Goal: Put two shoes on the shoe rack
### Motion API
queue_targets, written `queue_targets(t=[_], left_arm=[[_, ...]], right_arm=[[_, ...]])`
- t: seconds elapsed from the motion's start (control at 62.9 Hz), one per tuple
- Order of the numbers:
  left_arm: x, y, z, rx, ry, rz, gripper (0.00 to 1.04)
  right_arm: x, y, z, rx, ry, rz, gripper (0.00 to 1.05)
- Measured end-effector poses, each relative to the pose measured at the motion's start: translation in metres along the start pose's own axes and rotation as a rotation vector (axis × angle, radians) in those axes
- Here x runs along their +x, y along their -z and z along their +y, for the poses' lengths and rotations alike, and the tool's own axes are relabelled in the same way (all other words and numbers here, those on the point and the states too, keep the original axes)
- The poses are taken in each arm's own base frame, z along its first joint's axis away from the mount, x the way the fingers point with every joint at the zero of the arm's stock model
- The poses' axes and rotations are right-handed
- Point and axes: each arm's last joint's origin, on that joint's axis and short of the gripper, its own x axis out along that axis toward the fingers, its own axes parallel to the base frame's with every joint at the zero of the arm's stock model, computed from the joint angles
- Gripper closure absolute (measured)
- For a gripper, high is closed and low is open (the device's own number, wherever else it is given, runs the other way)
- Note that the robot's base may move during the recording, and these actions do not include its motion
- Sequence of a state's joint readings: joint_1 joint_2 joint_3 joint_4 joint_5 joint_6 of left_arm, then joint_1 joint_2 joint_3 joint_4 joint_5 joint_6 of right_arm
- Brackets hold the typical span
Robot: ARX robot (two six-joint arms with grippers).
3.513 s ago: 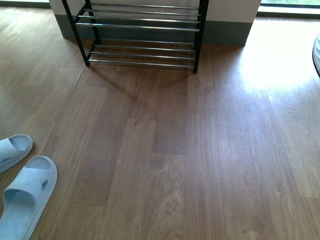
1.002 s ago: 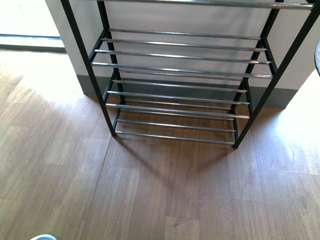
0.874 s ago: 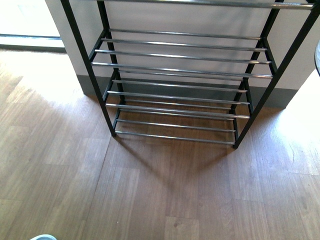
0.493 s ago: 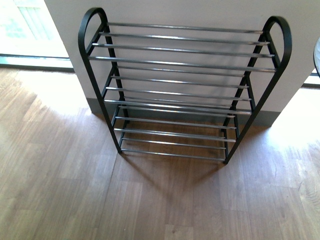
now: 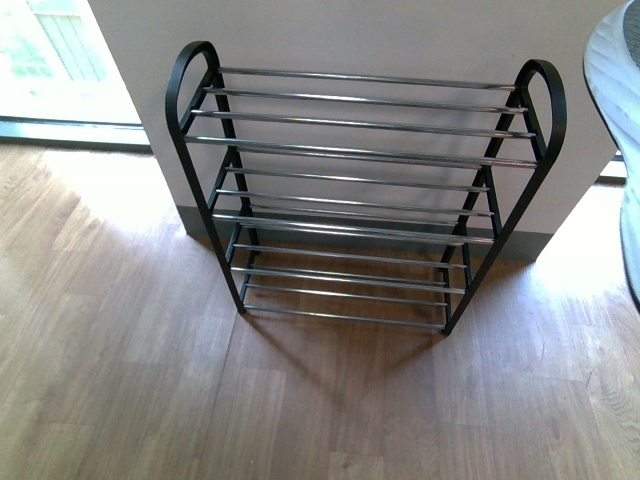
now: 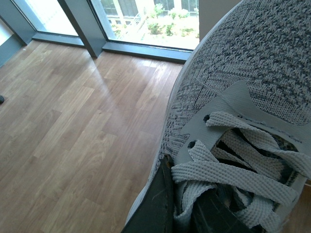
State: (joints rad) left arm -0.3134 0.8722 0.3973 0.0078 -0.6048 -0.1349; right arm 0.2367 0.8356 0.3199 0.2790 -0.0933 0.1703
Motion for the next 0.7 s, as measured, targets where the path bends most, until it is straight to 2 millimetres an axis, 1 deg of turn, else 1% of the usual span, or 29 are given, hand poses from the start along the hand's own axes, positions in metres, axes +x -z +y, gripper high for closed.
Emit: queue_targets(t=[0.095,0.207,0.318,0.334,0.382,0.397,0.509,0.556,0.604,0.668,0.699], left_arm=[[0.000,0.000,0.000,0.000,0.000,0.000,1.03],[0.000,0.000,0.000,0.000,0.000,0.000,1.03],[0.000,0.000,0.000,0.000,0.000,0.000,1.03],[0.000,0.000,0.000,0.000,0.000,0.000,1.03],[0.000,0.000,0.000,0.000,0.000,0.000,1.03],[0.000,0.000,0.000,0.000,0.000,0.000,1.03],[0.000,0.000,0.000,0.000,0.000,0.000,1.03],[0.000,0.000,0.000,0.000,0.000,0.000,1.03],[0.000,0.000,0.000,0.000,0.000,0.000,1.03],[0.000,0.000,0.000,0.000,0.000,0.000,1.03],[0.000,0.000,0.000,0.000,0.000,0.000,1.03]], right_arm=[[0.026,-0.014,0.019,-0.001,0.011,-0.010,1.03],[0.063,-0.027,0.044,0.010,0.017,0.014,1.03],[0.099,-0.030,0.063,0.008,0.041,0.039,1.03],[0.110,-0.029,0.067,0.004,0.052,0.044,1.03],[0.130,-0.027,0.073,-0.004,0.077,0.055,1.03],[0.141,-0.025,0.075,-0.008,0.093,0.061,1.03],[0.177,-0.018,0.077,-0.025,0.158,0.078,1.03],[0.189,-0.016,0.076,-0.033,0.178,0.083,1.03],[0.207,-0.012,0.073,-0.053,0.212,0.093,1.03],[0.228,-0.007,0.069,-0.078,0.235,0.101,1.03],[0.234,-0.005,0.067,-0.088,0.238,0.103,1.03]])
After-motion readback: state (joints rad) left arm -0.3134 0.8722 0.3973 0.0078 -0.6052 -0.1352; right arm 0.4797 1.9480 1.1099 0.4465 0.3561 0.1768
